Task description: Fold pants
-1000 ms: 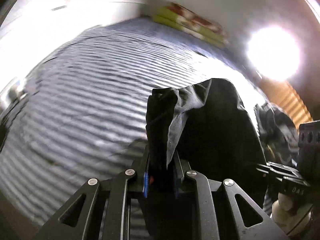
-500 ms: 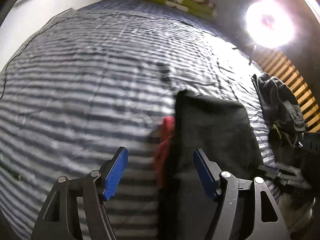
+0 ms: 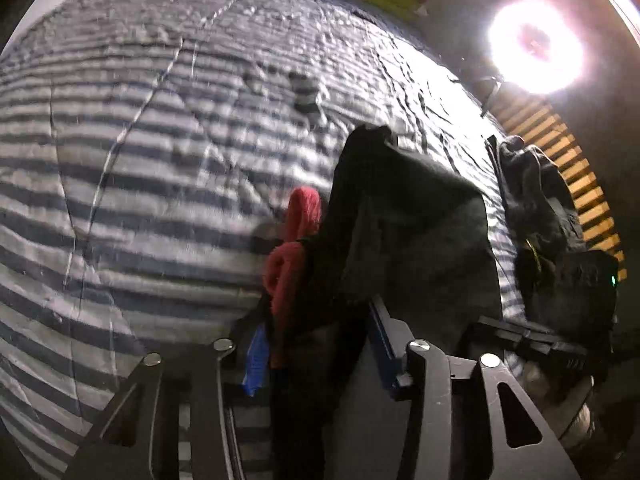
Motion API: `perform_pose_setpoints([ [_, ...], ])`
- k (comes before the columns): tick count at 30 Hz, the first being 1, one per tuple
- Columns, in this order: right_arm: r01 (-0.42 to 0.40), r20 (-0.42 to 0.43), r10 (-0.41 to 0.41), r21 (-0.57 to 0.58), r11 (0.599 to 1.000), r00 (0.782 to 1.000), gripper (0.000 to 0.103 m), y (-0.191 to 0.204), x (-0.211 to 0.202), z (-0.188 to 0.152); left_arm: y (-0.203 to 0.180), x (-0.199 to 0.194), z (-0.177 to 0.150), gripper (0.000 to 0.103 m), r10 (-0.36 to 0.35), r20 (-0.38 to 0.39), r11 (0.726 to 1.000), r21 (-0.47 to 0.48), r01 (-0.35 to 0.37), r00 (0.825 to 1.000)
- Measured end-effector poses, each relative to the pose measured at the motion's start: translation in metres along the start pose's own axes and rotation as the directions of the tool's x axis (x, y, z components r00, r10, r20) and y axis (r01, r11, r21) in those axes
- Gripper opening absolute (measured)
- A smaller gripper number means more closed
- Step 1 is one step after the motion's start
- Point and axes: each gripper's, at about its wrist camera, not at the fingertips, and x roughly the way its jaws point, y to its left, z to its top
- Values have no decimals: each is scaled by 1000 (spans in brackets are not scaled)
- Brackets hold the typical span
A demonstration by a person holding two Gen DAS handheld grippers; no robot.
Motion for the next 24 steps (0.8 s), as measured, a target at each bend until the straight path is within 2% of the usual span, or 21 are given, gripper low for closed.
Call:
perform_pose_setpoints([
  [1, 11, 1, -11, -2, 1000, 1000, 26, 3, 3, 0, -3, -3, 2, 37, 17, 12, 1000, 9, -17, 1000],
  [2, 23, 9, -23, -2, 1000, 1000, 22, 6, 4, -1, -4, -6, 2, 30, 24, 24, 1000, 6, -24, 999],
  [5, 28, 38, -28, -18, 999, 999, 11, 25, -3, 3, 2, -26, 6, 12, -41, 49, 999, -19, 42, 998],
  [9, 43, 91, -35, -88, 995, 995, 9, 67, -16, 17, -6, -56, 19, 12, -34, 126, 999, 8, 33, 992],
  [13, 35, 140, -14, -146, 989, 990, 9, 112, -22, 43, 4, -104, 52, 12, -59, 214, 998, 13, 57, 975],
  [18, 35, 188, 11, -242, 970, 982, 9, 175, -6, 93, 20, -159, 108, 12, 32, 331, 997, 54, -53, 943],
  [24, 17, 235, 56, -297, 955, 970, 8, 227, 48, 167, 80, -183, 196, 12, 124, 385, 992, -21, -126, 914],
])
